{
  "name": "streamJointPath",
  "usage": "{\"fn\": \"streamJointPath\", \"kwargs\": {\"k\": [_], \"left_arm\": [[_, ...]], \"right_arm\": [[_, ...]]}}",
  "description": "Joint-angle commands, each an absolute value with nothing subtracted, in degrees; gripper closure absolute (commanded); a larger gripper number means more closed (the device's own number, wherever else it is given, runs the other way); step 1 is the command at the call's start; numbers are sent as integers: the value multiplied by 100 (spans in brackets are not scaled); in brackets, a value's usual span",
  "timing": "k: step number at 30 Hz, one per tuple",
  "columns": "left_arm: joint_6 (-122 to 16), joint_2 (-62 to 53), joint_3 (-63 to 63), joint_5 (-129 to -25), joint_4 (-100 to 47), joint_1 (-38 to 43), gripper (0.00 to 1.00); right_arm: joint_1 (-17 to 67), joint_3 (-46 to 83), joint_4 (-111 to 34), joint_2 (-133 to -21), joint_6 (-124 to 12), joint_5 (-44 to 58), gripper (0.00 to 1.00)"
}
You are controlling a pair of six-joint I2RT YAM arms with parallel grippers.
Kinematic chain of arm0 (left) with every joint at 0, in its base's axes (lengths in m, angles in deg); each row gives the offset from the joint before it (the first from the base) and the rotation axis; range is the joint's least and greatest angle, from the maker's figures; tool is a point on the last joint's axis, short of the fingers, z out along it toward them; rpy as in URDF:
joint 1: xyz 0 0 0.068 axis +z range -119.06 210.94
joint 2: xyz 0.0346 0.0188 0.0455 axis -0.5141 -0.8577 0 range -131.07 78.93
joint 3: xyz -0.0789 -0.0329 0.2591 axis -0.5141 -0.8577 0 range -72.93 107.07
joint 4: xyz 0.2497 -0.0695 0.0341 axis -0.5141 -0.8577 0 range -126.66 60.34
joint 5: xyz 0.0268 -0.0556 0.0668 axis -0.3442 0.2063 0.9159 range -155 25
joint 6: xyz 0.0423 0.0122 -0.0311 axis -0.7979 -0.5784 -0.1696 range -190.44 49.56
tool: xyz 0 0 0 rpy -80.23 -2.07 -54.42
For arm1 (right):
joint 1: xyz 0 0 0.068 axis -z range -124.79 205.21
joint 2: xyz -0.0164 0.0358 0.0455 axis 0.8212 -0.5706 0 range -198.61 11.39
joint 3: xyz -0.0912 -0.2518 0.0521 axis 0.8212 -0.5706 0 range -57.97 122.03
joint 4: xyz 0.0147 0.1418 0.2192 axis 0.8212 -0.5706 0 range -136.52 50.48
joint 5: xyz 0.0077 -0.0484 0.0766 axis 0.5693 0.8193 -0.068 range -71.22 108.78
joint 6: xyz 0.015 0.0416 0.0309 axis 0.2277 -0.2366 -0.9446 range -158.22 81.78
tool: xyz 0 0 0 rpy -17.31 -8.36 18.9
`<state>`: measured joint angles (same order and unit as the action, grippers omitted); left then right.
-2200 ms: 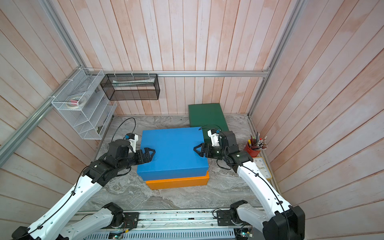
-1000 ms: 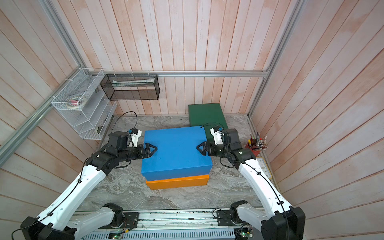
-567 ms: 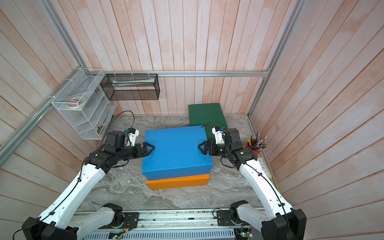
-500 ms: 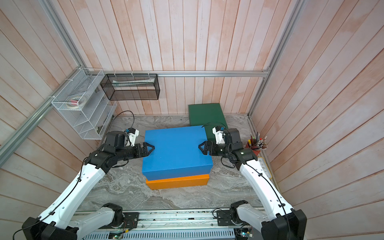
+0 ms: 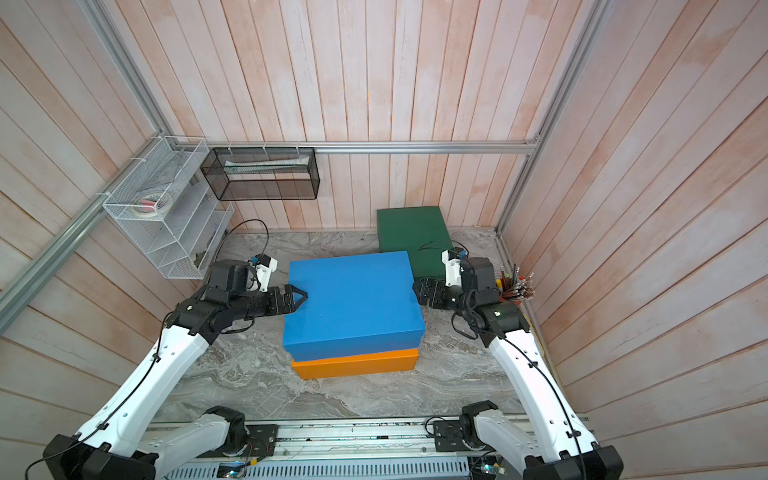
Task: Stack the shoeboxes
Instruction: Place the shoebox at the shoebox, then adjust the shoebox.
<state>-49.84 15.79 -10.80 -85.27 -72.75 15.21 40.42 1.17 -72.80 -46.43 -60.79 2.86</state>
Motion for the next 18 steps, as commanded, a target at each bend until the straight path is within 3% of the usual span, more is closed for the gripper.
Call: {"fn": "streamJointPath", "kwargs": {"k": [1, 4, 18], "left_arm": [[-5152, 1516, -719, -8519, -7479, 1554, 0], [-5122, 1503, -588, -8669, -7464, 1546, 0], [-4934, 1590, -976, -9081, -7280, 1522, 1]], "right_arm": [[4054, 146, -7009, -4505, -6322, 102, 20], [3994, -97, -6899, -4451, -6520, -157, 27], [3159, -949, -6401, -3903, -7324, -66, 36]]}}
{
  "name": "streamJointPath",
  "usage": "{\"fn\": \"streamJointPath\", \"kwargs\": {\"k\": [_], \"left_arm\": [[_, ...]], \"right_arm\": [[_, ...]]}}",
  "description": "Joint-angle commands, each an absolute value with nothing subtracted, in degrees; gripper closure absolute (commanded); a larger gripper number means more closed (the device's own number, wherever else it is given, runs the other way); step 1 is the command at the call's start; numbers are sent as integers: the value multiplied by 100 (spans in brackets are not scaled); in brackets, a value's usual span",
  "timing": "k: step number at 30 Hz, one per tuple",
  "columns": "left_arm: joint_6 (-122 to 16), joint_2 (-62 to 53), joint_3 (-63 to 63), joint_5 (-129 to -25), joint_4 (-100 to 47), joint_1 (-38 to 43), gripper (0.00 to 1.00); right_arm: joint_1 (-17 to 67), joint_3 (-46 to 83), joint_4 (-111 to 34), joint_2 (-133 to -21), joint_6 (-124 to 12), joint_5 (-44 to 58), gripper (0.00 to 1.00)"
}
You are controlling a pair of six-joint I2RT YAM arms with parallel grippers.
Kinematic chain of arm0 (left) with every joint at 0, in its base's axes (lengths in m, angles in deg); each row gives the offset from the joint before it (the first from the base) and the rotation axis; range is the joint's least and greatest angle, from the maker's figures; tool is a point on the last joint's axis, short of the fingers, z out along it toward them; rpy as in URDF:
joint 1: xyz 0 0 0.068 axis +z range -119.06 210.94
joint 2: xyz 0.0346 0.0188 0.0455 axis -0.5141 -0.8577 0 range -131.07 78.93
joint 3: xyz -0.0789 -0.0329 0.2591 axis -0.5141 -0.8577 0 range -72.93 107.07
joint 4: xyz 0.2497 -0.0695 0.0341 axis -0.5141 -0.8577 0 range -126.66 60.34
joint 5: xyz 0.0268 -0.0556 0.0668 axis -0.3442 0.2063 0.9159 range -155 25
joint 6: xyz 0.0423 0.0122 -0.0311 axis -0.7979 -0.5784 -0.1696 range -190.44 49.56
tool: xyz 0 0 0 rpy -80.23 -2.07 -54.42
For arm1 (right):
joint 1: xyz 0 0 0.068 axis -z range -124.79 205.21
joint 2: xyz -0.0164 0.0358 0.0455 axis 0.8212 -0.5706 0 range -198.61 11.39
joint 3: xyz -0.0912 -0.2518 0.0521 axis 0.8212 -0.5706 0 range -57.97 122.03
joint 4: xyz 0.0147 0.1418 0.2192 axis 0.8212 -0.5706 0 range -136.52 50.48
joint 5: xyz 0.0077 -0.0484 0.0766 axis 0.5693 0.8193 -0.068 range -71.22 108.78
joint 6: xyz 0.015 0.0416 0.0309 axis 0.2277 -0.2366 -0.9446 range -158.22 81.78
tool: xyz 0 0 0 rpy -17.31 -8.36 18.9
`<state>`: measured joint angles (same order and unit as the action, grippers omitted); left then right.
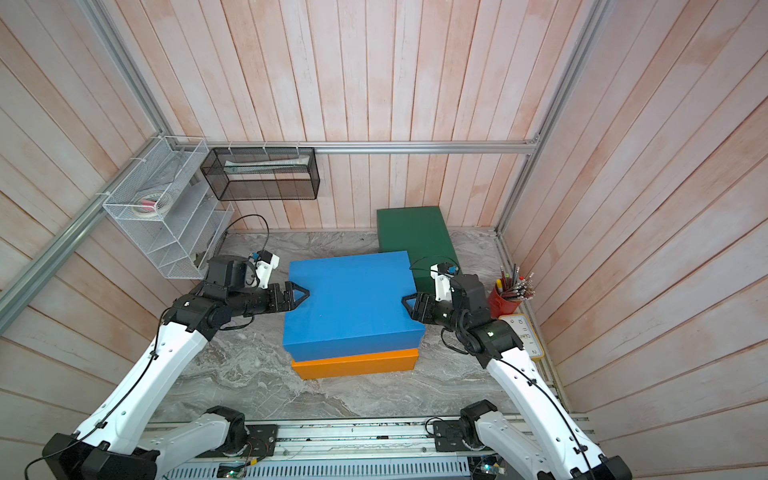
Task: Stack the shoeboxes
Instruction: Adjust the shoebox.
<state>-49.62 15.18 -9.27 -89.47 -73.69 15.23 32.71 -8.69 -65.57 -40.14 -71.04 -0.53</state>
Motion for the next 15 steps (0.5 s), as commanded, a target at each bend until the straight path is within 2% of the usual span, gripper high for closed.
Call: {"fn": "streamJointPath", "kwargs": {"k": [1, 15], "left_arm": [[-4943, 1604, -977, -9068, -7294, 1526, 1], [-4655, 1755, -1188, -9256, -7191, 1396, 1]], "right_arm": [[3125, -977, -6397, -3868, -7372, -68, 36], [2933, -920, -6775, -3643, -7541, 312, 39]]}}
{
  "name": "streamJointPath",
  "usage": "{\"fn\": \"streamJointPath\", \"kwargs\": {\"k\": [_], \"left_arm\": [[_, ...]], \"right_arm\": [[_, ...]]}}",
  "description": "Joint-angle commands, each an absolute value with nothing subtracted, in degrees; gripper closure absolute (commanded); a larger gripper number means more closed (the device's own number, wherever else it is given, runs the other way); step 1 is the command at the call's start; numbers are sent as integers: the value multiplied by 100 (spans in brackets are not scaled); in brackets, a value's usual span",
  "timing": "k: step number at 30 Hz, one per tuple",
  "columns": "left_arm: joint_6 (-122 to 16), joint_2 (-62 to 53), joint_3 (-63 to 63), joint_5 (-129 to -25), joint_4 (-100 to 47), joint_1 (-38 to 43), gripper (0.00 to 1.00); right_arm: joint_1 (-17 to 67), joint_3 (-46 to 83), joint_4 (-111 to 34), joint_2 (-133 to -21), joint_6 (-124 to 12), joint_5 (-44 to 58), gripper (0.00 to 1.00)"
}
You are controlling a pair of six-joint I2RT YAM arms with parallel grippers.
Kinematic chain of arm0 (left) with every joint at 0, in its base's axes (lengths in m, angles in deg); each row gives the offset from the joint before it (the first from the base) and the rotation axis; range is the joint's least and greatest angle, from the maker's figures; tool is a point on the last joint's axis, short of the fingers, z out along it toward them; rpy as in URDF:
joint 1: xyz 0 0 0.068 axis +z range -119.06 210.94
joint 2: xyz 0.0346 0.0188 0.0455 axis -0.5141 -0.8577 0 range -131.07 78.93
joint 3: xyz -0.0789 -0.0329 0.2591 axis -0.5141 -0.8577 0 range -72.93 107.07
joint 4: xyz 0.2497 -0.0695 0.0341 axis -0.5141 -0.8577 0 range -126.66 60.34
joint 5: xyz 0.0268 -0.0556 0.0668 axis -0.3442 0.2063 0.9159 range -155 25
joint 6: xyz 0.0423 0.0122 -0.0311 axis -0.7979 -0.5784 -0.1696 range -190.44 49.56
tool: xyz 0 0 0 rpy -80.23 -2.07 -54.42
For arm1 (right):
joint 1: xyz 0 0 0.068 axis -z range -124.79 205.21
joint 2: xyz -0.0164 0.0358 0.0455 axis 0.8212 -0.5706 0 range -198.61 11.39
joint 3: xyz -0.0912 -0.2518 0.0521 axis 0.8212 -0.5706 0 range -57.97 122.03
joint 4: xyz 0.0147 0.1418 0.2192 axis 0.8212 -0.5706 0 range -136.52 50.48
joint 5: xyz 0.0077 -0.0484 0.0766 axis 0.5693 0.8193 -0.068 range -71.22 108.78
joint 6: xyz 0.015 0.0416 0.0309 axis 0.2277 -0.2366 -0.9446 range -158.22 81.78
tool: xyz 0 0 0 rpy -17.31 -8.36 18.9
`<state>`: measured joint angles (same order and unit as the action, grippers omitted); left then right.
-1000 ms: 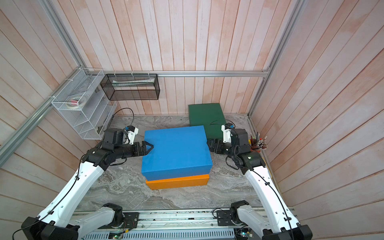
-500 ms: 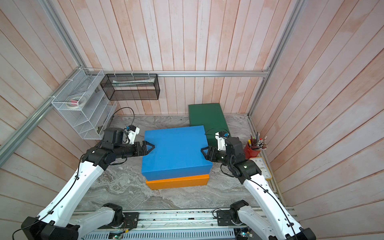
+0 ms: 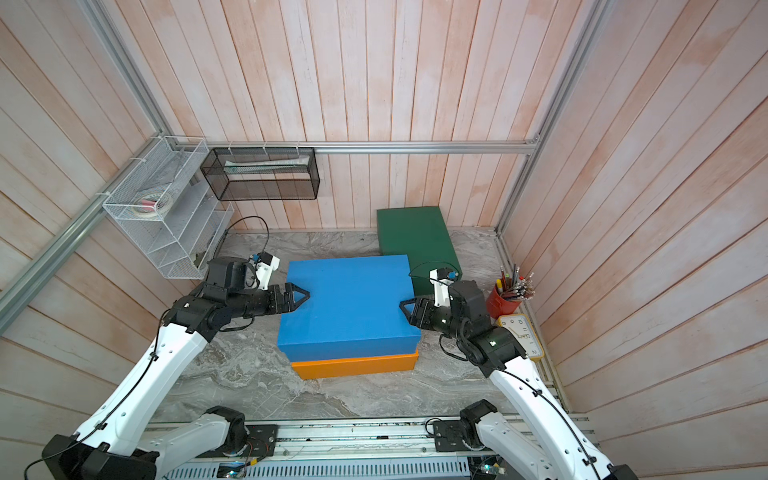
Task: Stack the shoeboxes
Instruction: Adjust the shoebox.
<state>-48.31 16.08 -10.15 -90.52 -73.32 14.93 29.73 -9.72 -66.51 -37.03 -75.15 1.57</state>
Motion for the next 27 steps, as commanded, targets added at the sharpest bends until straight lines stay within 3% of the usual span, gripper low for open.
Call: {"fn": "streamJointPath", "kwargs": {"k": [1, 15, 27], "left_arm": [[-4608, 1782, -1218, -9244, -7169, 1350, 1], [-4893, 1771, -944, -8541, -7641, 1278, 0], [-5045, 1429, -765, -8749, -7481, 1318, 0]], "right_arm": [[2928, -919, -6789, -3642, -7532, 334, 39], [2928, -739, -6918, -3606, -7400, 520, 39], [2667, -1045, -6759, -3493, -7719, 472, 40]]}}
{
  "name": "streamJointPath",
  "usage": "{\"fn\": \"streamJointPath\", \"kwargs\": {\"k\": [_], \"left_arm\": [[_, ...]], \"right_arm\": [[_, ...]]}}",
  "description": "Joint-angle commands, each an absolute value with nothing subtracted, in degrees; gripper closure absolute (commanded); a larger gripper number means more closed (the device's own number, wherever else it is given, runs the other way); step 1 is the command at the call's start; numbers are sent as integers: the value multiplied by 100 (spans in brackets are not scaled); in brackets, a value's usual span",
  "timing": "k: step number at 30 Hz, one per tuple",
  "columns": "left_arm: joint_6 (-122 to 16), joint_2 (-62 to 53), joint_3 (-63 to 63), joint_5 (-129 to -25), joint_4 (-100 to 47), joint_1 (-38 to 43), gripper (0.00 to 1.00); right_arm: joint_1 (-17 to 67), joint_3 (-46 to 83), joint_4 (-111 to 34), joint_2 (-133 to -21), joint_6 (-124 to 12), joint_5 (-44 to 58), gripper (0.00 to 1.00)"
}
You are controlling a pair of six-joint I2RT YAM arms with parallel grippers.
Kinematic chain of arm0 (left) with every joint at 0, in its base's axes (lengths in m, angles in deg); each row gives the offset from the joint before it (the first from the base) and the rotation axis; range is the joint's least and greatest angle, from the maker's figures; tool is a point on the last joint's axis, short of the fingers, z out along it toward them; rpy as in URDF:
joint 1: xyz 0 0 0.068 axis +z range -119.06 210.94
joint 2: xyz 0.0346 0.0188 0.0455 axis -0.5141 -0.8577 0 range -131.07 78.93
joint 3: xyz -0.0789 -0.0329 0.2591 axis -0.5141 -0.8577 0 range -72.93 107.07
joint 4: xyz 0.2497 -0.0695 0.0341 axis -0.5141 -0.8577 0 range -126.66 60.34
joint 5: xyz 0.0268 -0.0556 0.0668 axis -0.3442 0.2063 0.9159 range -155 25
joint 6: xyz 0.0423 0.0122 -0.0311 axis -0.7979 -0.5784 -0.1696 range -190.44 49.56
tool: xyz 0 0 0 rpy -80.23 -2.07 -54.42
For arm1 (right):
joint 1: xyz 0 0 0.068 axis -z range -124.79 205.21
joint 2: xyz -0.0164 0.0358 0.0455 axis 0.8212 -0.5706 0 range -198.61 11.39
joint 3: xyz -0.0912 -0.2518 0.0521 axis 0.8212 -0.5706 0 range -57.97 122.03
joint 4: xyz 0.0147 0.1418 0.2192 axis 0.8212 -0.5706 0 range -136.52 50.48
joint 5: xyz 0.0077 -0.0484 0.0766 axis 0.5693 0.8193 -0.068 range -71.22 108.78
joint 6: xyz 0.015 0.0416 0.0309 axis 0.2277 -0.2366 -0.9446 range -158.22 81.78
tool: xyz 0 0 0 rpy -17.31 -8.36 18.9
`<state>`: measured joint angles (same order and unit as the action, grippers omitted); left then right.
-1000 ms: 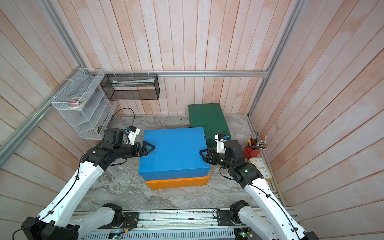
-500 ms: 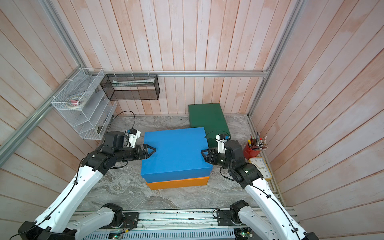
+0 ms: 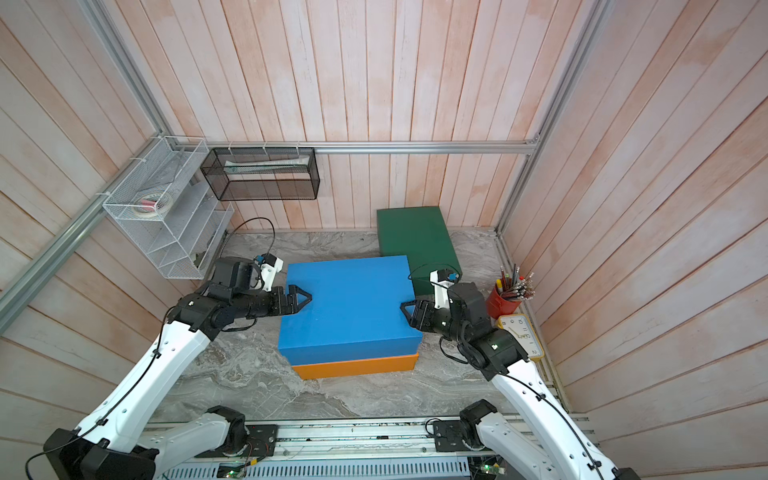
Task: Stack the shoeboxes
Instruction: Adjust the shoebox.
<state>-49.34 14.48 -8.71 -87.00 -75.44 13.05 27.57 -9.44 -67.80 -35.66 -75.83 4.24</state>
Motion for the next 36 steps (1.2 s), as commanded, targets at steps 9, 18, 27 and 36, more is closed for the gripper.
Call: {"fn": "streamJointPath", "kwargs": {"k": [9, 18, 27, 36], "left_arm": [[-5110, 1358, -535, -8551, -7654, 1354, 0], [-5414, 1098, 163, -8504, -8007, 1935, 0], [-5512, 543, 674, -8739, -7524, 2739, 0], [-5043, 136, 243, -9131, -6754, 2935, 0]], "right_arm": [[2791, -781, -7183, -3475, -7557, 1075, 27], [3996, -263, -7079, -3762, -7040, 483, 8], [4782, -721, -5803, -4638, -8053, -132, 2], [5241, -1481, -4536, -5393, -8792, -748, 2]]}}
